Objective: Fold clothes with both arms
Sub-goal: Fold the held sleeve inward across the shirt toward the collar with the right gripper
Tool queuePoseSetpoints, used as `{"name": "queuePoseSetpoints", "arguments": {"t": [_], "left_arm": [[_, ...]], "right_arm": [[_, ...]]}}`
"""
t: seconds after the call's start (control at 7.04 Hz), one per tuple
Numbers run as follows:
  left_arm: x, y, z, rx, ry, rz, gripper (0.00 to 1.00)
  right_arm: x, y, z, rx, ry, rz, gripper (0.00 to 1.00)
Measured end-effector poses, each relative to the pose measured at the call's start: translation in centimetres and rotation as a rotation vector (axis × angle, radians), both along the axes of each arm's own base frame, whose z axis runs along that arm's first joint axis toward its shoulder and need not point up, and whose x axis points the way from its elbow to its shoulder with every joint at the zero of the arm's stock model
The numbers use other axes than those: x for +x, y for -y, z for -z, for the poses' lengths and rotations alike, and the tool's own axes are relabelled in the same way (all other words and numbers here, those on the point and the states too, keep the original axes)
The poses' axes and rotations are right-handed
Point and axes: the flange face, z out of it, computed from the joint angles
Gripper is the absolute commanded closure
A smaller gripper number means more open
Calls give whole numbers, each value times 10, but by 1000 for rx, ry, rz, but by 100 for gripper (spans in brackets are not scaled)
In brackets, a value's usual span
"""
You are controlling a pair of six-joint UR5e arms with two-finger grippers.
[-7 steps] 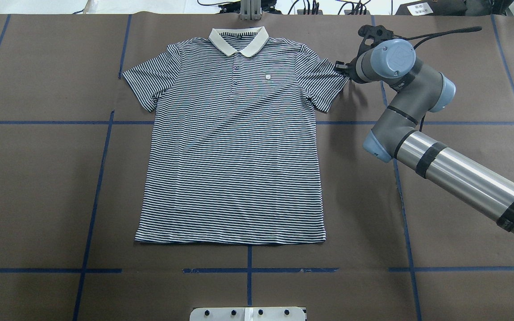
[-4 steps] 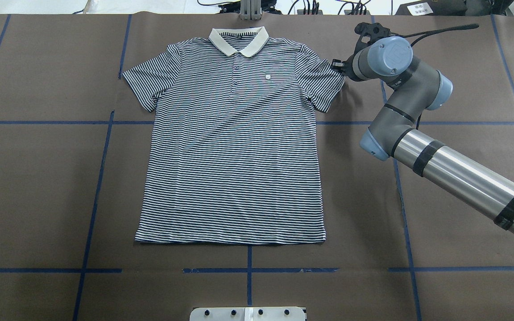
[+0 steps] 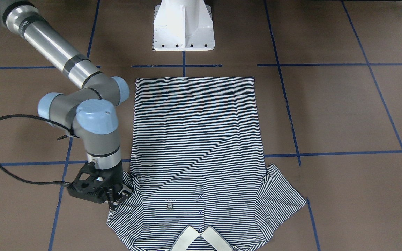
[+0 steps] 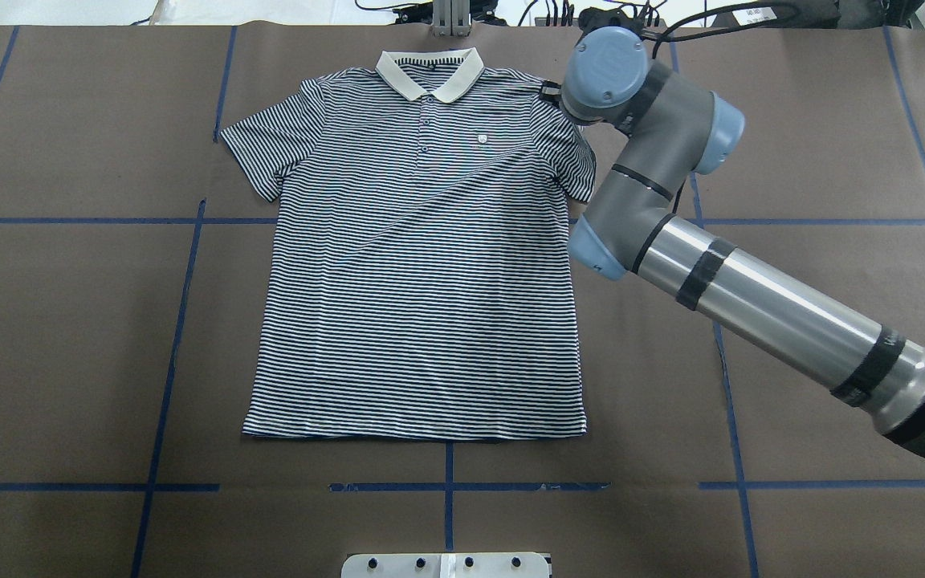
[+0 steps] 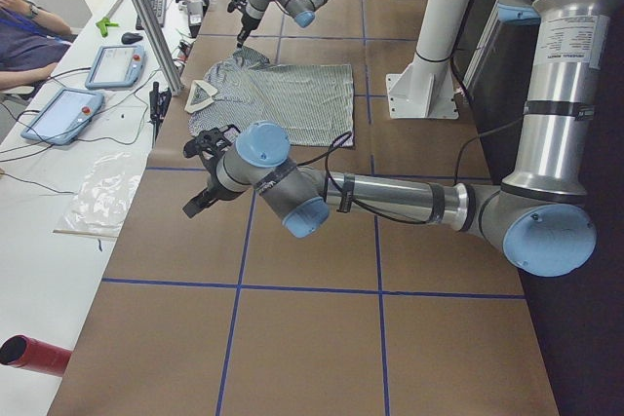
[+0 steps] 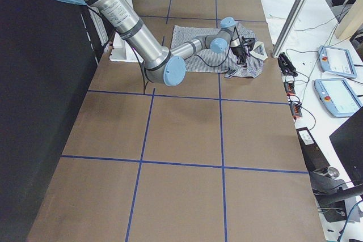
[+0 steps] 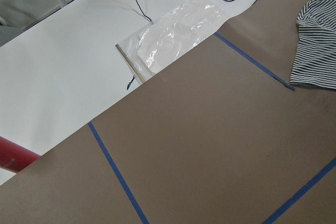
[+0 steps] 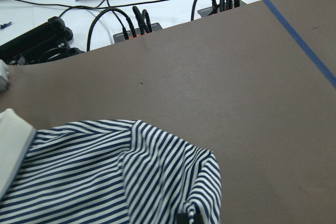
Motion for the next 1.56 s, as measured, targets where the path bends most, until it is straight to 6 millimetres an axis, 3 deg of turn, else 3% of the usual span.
{"name": "queuePoseSetpoints", "arguments": {"t": [0.28,0.43,0.85,0.99,1.14,1.56], "left_arm": [[0,0,-1,-1,0,0,0],[0,-1,-1,-2,0,0,0],[0,-1,-2,-5,-1,1,0],[0,-2,-3,-6,-1,1,0],[0,-2,-3,-7,-1,1,0],[0,-3,-5,-11,-1,1,0]], "right_arm": [[-51,-7,38,-12,-9,-68,100],[-66,-7,49,-15,-14,-92,100],[-85,-7,69,-13,-17,-104,100],[-91,-9,72,-8,-25,-106,77],[-96,-12,72,-1,-35,-106,1],[-102,-16,78,32,-65,-78,0]]}}
